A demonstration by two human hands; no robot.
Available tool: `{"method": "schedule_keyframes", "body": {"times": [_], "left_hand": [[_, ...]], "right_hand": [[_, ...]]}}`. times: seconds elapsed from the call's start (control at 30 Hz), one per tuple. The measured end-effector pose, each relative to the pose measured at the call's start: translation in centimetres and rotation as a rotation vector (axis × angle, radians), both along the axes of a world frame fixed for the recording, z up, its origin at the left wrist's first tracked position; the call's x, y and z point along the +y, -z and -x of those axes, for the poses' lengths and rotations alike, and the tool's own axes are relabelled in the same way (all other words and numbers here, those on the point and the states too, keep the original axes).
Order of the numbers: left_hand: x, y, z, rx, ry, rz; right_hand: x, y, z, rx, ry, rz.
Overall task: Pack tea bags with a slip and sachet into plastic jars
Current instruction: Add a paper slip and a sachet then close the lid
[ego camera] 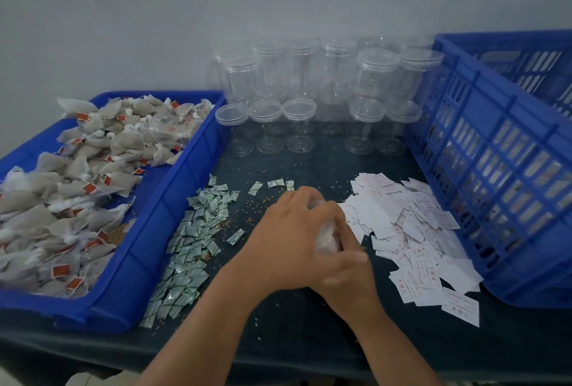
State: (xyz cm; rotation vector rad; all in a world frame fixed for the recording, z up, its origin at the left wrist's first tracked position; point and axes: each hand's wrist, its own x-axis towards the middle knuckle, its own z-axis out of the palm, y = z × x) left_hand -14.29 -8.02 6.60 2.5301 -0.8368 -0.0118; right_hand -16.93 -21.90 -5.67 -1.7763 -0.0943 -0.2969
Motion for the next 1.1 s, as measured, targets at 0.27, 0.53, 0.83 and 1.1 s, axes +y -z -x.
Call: {"method": "schedule_keyframes", "body": {"times": [0.27, 0.53, 0.83, 1.1], "left_hand": [[1.7, -1.5, -0.5, 0.114, 0.131, 0.181], [0.1, -1.4, 1.9, -0.024, -0.013, 0.087], [1.6, -1.8, -0.3, 0.122, -0.074, -0.005], [-0.8, -1.0, 1.1, -0.061, -0.095, 0.144]], "right_hand": [[-0.3, -0.4, 1.0, -0.082, -0.123, -0.144], [-0.3, -0.1, 0.8, -0.083, -0.206, -0.115], [0.2, -0.5, 0.6, -0.119, -0.034, -0.133], [-0.7, -0.9, 0.8, -0.033, -0.177, -0.256]]}}
